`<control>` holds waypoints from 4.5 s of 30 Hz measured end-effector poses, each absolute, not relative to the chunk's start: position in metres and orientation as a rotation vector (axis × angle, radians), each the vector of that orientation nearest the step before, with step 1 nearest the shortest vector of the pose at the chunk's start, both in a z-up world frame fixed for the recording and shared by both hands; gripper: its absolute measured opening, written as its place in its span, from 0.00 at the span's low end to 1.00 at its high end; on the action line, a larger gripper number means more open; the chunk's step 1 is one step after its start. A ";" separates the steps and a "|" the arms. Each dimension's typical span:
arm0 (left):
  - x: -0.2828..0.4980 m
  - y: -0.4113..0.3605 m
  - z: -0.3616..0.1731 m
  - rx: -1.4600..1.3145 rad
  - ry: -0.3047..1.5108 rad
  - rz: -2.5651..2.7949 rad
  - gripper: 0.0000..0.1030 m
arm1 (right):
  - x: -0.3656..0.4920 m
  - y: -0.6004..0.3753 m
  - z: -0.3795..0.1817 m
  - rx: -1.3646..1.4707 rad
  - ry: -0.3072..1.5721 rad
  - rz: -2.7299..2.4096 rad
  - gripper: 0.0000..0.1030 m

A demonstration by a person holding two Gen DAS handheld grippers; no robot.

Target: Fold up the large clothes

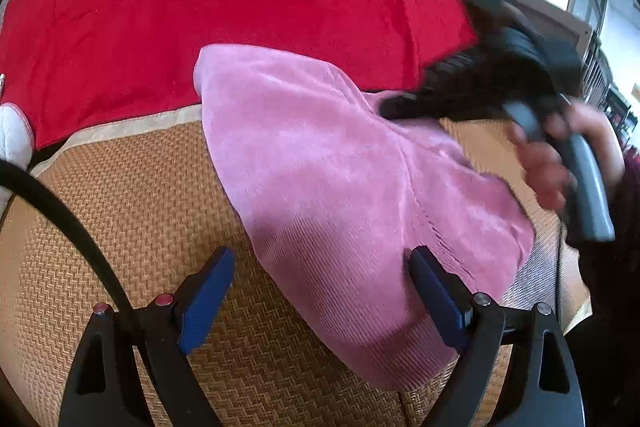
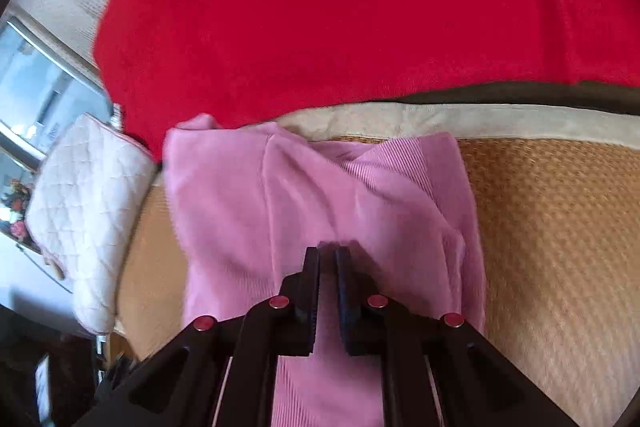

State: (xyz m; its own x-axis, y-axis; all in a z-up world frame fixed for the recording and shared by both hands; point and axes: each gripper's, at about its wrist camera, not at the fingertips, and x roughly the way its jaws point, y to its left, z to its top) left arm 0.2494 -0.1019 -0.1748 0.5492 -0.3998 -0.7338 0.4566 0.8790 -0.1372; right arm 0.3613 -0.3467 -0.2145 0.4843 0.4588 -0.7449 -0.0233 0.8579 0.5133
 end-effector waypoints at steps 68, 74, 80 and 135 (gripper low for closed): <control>0.284 -0.080 -0.170 0.016 0.842 -0.384 0.88 | 0.253 -0.403 -0.210 0.599 0.780 0.258 0.88; 0.297 -0.068 -0.179 -0.166 0.964 -0.521 0.88 | 0.257 -0.438 -0.224 0.743 0.773 0.295 0.88; 0.315 -0.068 -0.202 -0.295 1.120 -0.566 0.88 | 0.290 -0.447 -0.266 0.866 0.890 0.392 0.88; 0.305 -0.059 -0.168 -0.422 0.911 -0.727 0.62 | 0.277 -0.315 -0.220 0.663 0.766 0.583 0.47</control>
State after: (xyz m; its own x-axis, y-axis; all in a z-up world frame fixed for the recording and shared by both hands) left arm 0.3055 -0.0589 -0.1676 0.4031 -0.7235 -0.5605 0.3856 0.6896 -0.6129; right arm 0.2774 -0.3149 -0.2200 0.5876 0.6851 -0.4306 -0.2324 0.6526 0.7212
